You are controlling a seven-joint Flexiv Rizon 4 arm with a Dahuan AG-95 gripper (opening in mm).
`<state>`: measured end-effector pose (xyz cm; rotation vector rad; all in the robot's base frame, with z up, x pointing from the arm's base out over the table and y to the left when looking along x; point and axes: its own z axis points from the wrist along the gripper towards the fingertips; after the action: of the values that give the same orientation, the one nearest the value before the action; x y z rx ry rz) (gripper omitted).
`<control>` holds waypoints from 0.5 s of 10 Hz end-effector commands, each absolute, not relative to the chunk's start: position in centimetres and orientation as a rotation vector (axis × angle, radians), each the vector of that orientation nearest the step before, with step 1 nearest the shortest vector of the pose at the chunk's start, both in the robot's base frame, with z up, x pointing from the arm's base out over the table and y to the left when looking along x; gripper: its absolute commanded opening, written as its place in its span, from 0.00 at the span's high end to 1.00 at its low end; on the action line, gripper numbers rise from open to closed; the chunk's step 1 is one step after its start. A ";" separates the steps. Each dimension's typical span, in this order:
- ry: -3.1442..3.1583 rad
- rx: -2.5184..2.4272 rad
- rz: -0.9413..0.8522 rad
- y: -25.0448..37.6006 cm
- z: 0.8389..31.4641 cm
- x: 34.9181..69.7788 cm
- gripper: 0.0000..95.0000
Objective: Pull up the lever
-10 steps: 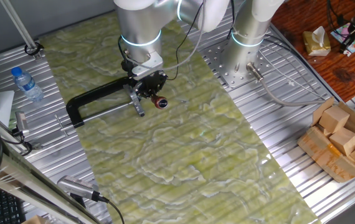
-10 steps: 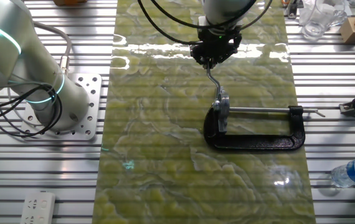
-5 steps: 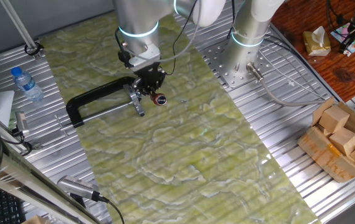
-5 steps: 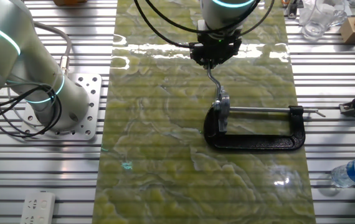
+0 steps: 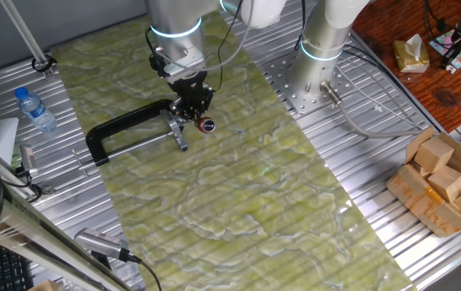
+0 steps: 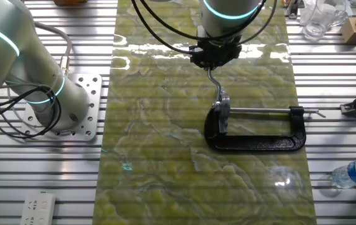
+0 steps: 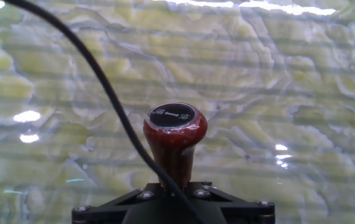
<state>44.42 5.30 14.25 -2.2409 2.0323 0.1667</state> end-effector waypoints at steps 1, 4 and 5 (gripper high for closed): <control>2.026 -2.232 0.165 4.6 17.6 44.4 1.00; 2.019 -2.207 0.175 4.3 17.7 44.3 1.00; 2.012 -2.199 0.177 4.2 17.7 44.2 1.00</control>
<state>44.26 4.78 14.47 -2.1990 2.0147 0.1802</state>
